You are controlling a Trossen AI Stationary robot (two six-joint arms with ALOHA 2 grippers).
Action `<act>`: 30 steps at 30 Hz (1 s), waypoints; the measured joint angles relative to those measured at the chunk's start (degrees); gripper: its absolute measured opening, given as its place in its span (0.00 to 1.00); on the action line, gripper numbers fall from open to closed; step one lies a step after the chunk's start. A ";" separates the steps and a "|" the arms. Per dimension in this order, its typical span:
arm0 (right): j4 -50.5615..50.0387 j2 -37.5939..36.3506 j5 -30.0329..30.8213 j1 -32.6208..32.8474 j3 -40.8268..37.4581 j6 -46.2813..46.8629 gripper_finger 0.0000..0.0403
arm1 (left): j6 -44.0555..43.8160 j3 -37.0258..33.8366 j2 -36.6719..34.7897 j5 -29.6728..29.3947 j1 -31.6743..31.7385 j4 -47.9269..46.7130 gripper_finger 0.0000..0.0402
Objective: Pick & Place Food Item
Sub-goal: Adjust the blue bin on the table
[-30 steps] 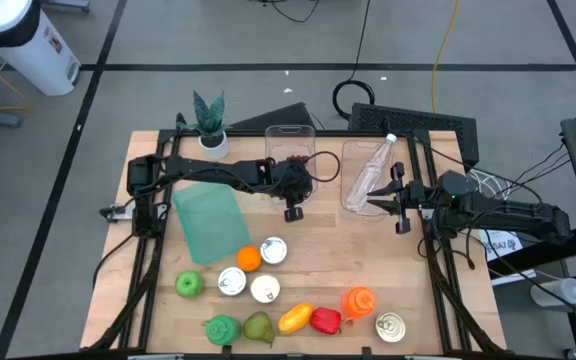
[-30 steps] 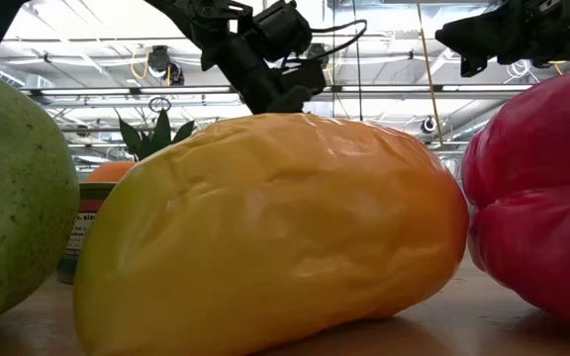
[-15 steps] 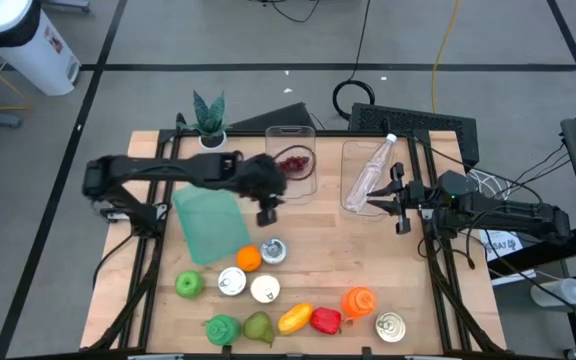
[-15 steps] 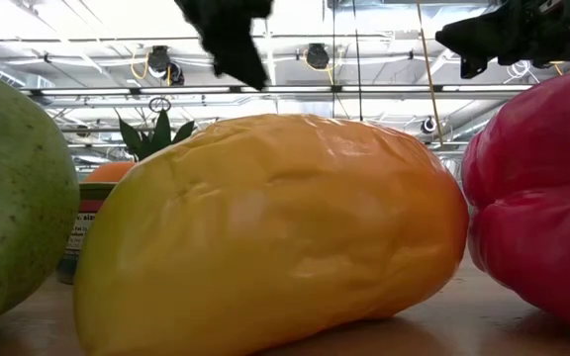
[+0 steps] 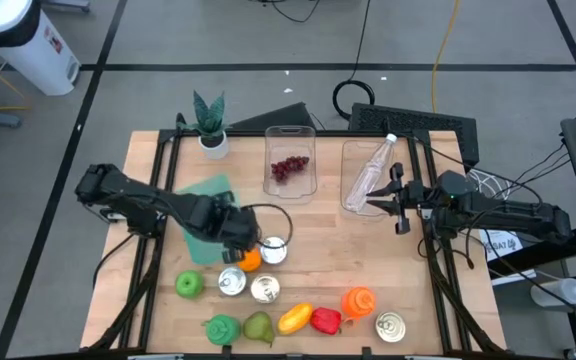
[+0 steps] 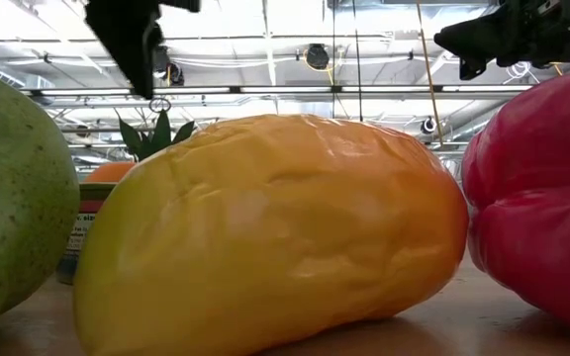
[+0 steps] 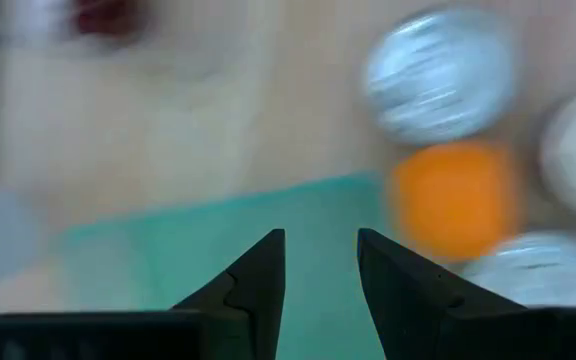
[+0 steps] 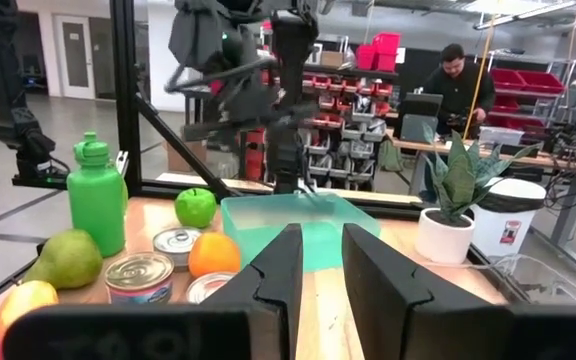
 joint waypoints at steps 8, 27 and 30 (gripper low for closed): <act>-0.06 1.52 -1.47 0.00 0.00 1.18 0.16 | -7.67 -7.87 -4.21 0.95 3.20 -4.54 0.35; 1.11 1.57 -1.42 0.00 -0.02 0.38 0.16 | -10.69 -16.41 -1.36 14.55 -3.11 14.58 0.35; 1.09 1.57 -1.44 0.00 -0.02 1.10 0.16 | -10.57 -16.41 -0.20 15.99 -3.85 13.92 0.35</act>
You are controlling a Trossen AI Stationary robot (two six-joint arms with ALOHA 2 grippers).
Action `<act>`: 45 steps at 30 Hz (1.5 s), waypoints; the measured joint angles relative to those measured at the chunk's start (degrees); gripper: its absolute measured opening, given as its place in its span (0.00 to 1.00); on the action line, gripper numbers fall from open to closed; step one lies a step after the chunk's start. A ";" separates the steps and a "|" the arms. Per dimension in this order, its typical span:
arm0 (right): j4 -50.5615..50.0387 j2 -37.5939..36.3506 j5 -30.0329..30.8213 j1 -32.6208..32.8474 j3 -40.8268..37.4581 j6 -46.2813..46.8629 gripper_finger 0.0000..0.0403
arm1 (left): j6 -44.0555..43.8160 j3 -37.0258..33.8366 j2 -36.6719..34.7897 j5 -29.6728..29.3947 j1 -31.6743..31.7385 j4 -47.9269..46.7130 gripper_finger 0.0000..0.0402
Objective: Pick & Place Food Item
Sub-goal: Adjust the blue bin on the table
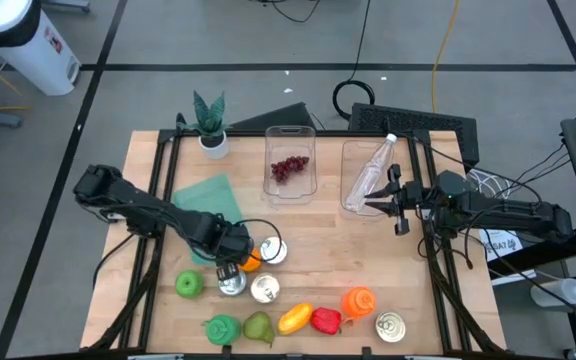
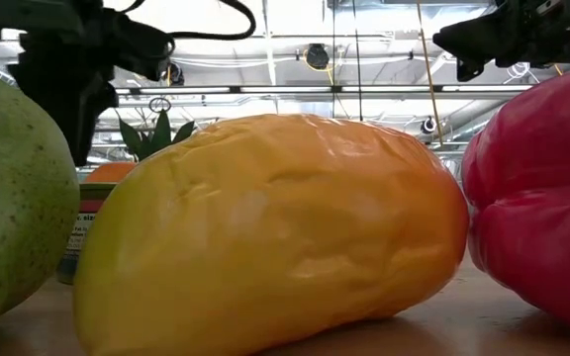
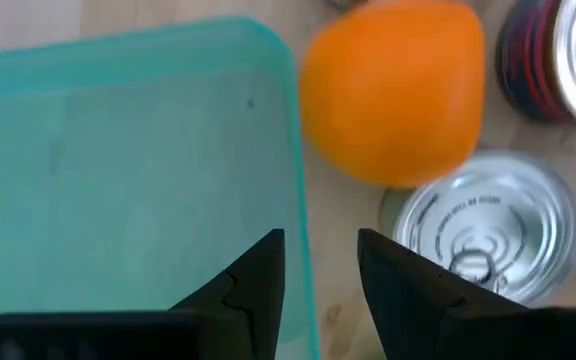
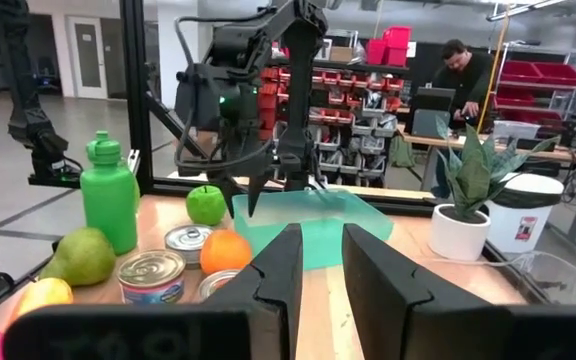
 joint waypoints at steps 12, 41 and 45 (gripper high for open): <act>0.78 0.74 0.07 0.00 0.00 -0.36 0.16 | -1.58 0.02 3.02 0.80 -0.03 -1.68 0.35; 0.48 0.96 -0.02 0.00 0.00 -0.01 0.16 | 3.92 0.02 9.14 -8.39 10.66 -13.63 0.35; 0.44 0.96 -0.03 -0.01 -0.02 -0.01 0.16 | 5.50 0.02 9.14 -9.31 12.32 -13.66 0.35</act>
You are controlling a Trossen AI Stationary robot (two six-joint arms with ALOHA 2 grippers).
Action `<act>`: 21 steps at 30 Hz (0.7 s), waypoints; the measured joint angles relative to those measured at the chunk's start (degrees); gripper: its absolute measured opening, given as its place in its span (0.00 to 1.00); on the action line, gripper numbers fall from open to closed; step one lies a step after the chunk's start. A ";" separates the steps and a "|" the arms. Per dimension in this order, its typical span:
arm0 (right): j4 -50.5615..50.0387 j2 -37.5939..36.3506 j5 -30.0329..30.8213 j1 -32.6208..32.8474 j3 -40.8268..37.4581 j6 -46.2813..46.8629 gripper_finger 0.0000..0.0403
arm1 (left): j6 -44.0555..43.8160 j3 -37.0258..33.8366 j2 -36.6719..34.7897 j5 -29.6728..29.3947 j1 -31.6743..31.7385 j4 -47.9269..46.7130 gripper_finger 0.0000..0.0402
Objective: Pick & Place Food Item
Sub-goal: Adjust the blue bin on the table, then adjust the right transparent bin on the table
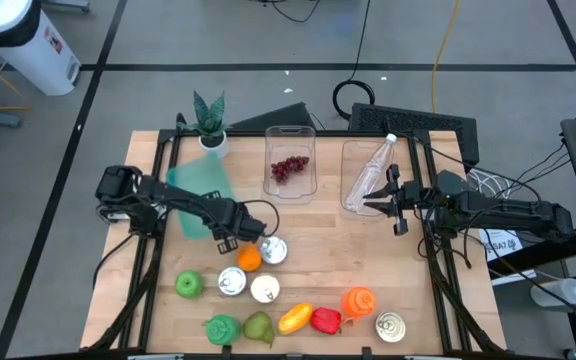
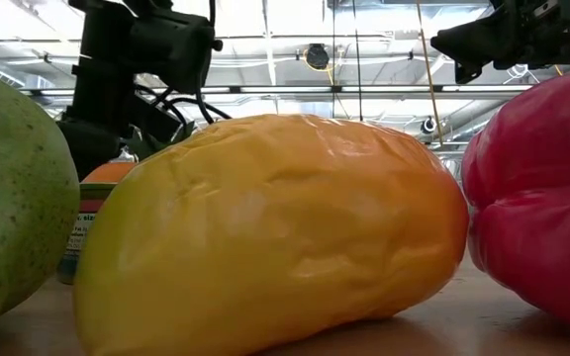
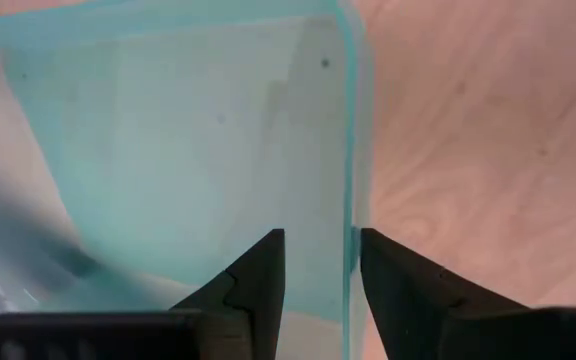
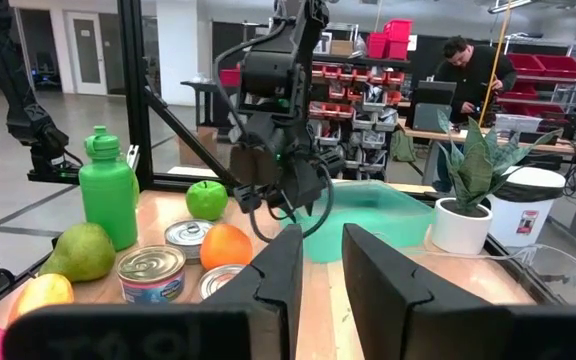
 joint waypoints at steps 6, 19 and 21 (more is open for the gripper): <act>-0.02 -0.01 -0.01 0.01 0.00 -0.02 0.16 | 1.28 0.00 -0.02 -0.91 2.43 -0.31 0.35; 0.00 0.14 0.05 0.01 0.00 -1.02 0.16 | 5.81 1.74 -2.83 -0.33 -0.92 -1.19 0.35; 0.04 0.34 0.07 0.01 0.00 -1.09 0.16 | 5.79 2.99 -3.94 -2.71 -1.82 -1.47 0.35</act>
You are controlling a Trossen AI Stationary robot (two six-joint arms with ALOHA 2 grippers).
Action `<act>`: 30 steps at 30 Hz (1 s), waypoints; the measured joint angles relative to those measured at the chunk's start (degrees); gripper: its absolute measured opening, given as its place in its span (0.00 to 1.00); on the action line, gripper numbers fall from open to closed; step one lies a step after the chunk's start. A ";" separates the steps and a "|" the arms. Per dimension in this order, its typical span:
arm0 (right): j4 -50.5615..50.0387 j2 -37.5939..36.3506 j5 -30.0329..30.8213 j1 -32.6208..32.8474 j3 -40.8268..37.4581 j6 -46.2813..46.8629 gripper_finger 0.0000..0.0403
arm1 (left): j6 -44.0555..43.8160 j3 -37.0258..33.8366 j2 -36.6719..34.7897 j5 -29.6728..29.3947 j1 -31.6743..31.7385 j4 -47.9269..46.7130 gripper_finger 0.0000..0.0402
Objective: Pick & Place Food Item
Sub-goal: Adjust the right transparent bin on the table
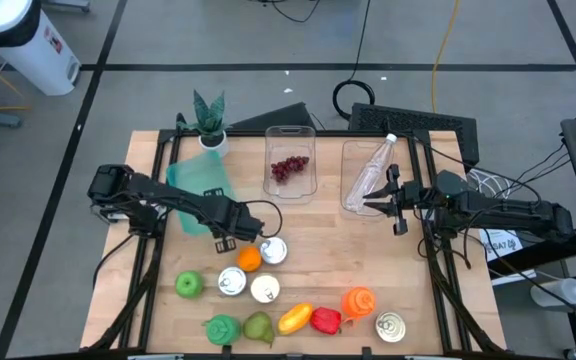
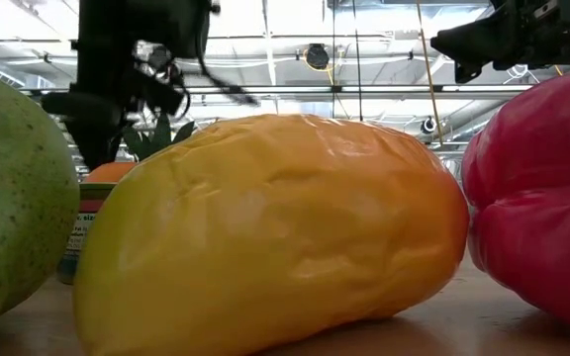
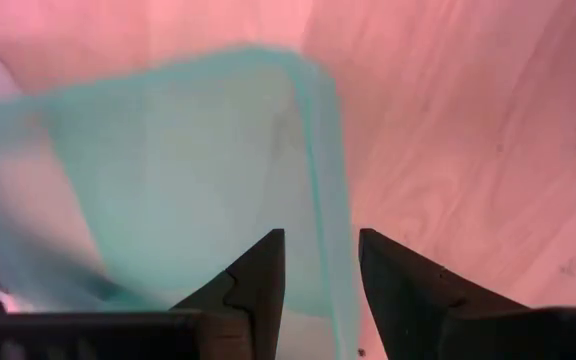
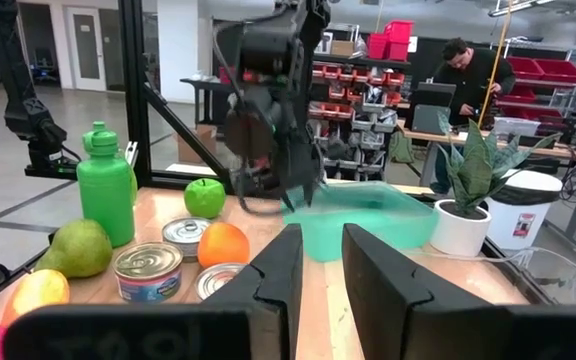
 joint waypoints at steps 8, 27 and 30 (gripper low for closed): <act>0.78 1.10 0.05 0.00 0.00 -0.15 0.16 | 0.57 7.90 -8.68 -11.26 -8.50 3.28 0.35; 13.31 9.19 -1.33 4.52 0.00 -4.66 0.16 | 43.08 -44.85 -39.12 2.73 -15.25 106.01 0.35; 14.83 10.33 -1.39 5.91 0.00 -4.74 0.16 | 41.34 -49.56 -45.30 5.94 -13.03 115.09 0.35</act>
